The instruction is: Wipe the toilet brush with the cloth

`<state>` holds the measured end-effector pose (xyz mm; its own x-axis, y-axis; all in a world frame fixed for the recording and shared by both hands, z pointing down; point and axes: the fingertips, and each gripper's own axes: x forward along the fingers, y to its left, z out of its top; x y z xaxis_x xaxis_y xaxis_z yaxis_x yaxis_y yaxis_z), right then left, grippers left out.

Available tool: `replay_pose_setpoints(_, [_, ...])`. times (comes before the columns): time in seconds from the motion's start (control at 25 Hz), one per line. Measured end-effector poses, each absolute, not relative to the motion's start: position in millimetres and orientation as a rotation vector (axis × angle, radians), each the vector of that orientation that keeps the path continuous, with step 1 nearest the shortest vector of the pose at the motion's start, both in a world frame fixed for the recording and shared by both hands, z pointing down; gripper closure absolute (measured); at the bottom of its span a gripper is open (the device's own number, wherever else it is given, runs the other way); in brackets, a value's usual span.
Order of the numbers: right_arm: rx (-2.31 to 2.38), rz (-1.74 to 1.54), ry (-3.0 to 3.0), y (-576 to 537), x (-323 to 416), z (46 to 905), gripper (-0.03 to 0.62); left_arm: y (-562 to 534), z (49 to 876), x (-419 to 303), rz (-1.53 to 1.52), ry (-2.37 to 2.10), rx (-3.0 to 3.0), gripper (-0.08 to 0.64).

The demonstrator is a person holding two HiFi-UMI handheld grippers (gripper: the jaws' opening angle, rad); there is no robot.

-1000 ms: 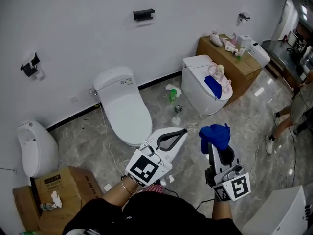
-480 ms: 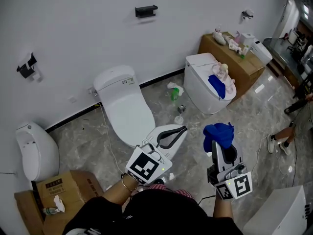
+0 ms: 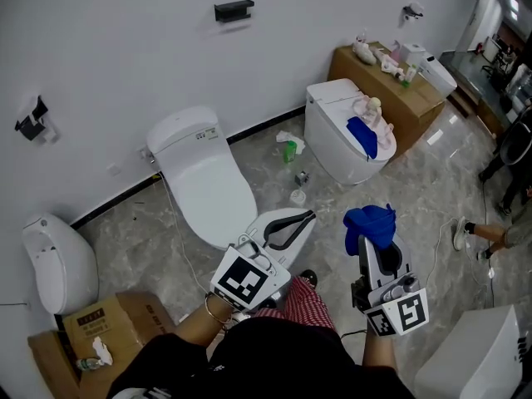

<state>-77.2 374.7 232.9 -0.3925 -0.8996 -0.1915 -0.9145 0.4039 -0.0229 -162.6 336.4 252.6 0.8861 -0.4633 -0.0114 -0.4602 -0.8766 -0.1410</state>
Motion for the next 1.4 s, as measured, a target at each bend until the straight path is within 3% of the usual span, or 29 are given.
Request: replay_pose_setpoints(1.4, [-1.439, 0.066, 2.559, 192.7, 52.7, 247.7, 0.522, 171.4, 254.9, -35.5, -0.062, 0.874, -2.860, 0.543])
